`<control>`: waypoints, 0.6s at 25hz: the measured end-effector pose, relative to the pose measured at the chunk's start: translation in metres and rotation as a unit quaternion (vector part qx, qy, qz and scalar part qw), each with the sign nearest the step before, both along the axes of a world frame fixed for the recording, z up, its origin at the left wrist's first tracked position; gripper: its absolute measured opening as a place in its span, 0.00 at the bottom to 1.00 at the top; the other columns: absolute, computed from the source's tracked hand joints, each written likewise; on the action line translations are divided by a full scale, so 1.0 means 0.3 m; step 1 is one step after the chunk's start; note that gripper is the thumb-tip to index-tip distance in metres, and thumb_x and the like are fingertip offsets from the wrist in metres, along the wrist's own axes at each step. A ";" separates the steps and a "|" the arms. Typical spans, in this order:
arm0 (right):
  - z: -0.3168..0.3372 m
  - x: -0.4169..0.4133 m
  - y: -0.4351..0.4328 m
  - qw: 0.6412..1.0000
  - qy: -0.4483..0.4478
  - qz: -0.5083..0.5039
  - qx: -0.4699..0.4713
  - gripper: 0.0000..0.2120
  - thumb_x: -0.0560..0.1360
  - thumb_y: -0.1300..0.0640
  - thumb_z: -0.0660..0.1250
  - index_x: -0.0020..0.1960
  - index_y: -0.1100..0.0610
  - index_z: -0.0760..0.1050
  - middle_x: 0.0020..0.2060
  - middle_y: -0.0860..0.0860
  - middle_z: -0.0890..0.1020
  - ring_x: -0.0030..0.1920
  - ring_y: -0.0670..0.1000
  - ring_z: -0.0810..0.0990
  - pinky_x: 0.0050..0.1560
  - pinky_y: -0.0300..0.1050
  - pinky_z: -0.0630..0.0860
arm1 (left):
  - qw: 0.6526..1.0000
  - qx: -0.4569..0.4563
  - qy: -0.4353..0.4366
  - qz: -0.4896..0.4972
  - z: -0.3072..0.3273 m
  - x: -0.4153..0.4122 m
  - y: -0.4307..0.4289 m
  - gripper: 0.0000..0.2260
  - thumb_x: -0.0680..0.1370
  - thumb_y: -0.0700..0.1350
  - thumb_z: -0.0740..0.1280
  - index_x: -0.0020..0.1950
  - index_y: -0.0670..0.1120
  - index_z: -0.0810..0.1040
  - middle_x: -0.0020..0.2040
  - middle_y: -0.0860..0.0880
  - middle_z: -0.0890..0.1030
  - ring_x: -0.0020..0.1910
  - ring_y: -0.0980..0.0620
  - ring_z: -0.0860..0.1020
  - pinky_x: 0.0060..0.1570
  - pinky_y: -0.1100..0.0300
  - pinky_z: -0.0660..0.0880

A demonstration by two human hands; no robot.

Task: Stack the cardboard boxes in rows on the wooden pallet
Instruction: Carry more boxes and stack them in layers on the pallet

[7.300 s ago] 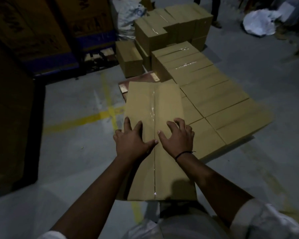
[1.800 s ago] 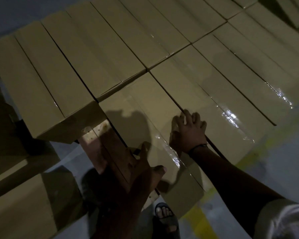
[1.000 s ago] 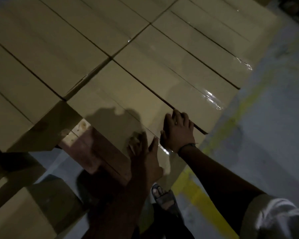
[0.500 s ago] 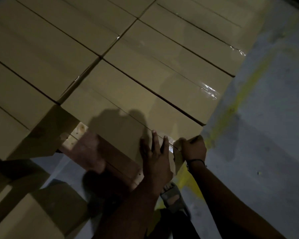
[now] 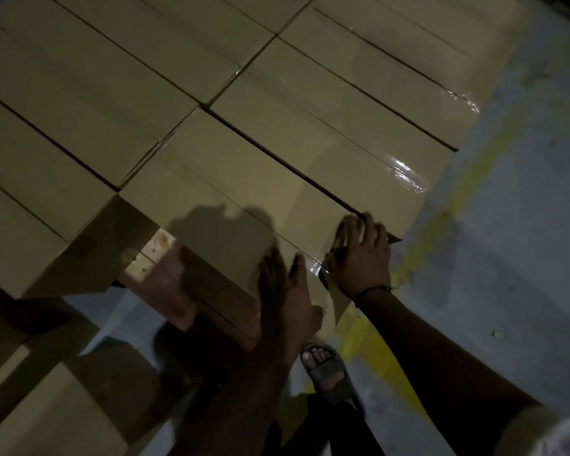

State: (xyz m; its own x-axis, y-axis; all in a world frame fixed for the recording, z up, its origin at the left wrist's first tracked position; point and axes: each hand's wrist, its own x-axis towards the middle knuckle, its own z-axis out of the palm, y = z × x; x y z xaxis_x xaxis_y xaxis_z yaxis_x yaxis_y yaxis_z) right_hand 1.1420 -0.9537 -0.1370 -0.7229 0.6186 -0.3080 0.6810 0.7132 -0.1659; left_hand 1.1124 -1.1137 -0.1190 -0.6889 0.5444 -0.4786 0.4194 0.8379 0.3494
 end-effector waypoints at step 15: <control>0.009 -0.128 0.008 0.988 -0.092 0.128 0.004 0.46 0.72 0.29 0.53 0.82 0.51 0.44 0.81 0.56 0.42 0.79 0.65 0.41 0.72 0.70 0.54 | 0.942 0.118 -0.164 0.269 -0.054 -0.027 -0.124 0.59 0.70 0.58 0.79 0.82 0.46 0.36 0.80 0.40 0.58 0.75 0.38 0.64 0.66 0.50 0.69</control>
State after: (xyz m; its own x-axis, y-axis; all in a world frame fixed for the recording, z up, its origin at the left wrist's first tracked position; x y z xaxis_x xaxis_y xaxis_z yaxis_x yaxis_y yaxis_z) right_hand 1.1036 -0.9513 -0.1343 -0.7880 0.4264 -0.4440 0.4971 0.8662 -0.0504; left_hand 1.1042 -1.1510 -0.1352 -0.7310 0.2760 -0.6241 -0.2078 0.7811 0.5889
